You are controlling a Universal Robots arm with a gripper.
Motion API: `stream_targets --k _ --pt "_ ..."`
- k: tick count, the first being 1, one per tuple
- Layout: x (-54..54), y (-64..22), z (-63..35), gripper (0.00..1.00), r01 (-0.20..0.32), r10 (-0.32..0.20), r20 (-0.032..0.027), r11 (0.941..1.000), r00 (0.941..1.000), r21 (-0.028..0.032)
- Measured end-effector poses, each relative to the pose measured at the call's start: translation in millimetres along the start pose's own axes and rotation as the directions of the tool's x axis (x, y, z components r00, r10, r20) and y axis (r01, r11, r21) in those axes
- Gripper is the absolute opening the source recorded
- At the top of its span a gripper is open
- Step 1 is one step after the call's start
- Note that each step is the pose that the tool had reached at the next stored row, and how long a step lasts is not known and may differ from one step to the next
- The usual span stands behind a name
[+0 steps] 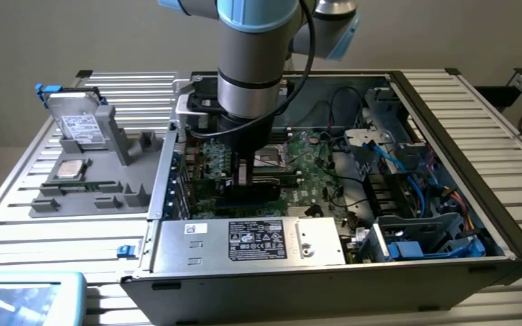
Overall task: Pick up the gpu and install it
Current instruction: 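Insert the gpu into the slot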
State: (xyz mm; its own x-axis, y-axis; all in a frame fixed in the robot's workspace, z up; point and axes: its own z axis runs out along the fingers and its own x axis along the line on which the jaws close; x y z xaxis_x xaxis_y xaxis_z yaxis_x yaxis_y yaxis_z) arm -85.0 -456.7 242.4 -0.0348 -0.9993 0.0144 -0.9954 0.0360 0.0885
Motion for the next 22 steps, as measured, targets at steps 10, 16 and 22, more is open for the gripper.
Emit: stream_targets --k 10,16,22 --pt "-0.1 -0.1 1.0 0.28 0.0 0.0 0.0004 1.0 1.0 -0.0012" --pt "-0.1 -0.1 2.5 0.28 0.001 -0.001 0.0003 1.0 1.0 -0.0013" --pt "-0.1 -0.2 3.8 0.28 0.001 -0.001 0.0003 1.0 1.0 -0.0012"
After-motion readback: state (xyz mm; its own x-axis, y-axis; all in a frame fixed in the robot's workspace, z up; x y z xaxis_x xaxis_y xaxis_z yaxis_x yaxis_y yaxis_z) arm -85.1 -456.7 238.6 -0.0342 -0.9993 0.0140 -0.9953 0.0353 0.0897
